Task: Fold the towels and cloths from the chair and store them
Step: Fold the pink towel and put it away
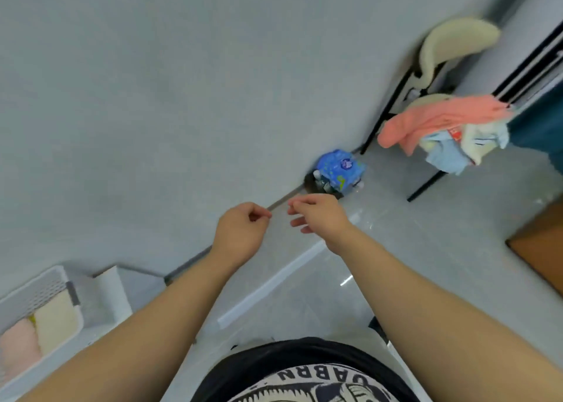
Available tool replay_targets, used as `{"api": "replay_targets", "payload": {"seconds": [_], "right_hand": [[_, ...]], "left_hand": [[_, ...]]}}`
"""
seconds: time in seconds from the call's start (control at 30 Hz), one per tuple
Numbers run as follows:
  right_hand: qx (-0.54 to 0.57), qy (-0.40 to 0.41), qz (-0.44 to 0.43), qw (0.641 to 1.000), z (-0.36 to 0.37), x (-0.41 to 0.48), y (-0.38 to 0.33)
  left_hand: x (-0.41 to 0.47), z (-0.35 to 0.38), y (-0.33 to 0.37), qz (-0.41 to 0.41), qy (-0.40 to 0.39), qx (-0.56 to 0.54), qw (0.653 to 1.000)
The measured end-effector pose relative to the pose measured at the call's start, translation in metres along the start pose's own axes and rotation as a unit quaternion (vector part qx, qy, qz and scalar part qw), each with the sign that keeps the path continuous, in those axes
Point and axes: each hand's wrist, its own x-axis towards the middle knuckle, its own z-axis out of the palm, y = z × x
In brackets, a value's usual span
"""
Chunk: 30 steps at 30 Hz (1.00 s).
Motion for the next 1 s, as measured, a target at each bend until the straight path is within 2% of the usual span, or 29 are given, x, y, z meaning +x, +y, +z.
{"api": "replay_targets", "payload": {"seconds": [0.1,0.27,0.4,0.7,0.9,1.0], "right_hand": [[0.035,0.058,0.007,0.998,-0.126,-0.007,0.021],[0.022,0.115,0.035,0.993,-0.333,-0.021,0.044],[0.012,0.146,0.038,0.989,-0.464,-0.018,0.041],[-0.022,0.147,0.011,0.989,-0.656,0.085,0.023],[-0.095,0.142,0.035,0.985,-0.794,0.191,0.002],[-0.128,0.132,0.051,0.982,-0.858,0.233,-0.013]], "left_hand": [[0.007,0.095,0.074,0.006,-0.05,-0.033,0.998],[0.017,0.243,0.2,-0.01,-0.106,-0.11,0.988],[0.037,0.335,0.304,0.014,-0.126,-0.127,0.984],[0.144,0.5,0.454,0.066,-0.166,-0.105,0.978],[0.247,0.599,0.541,0.011,-0.189,-0.092,0.978],[0.289,0.63,0.591,0.011,-0.19,-0.068,0.979]]}}
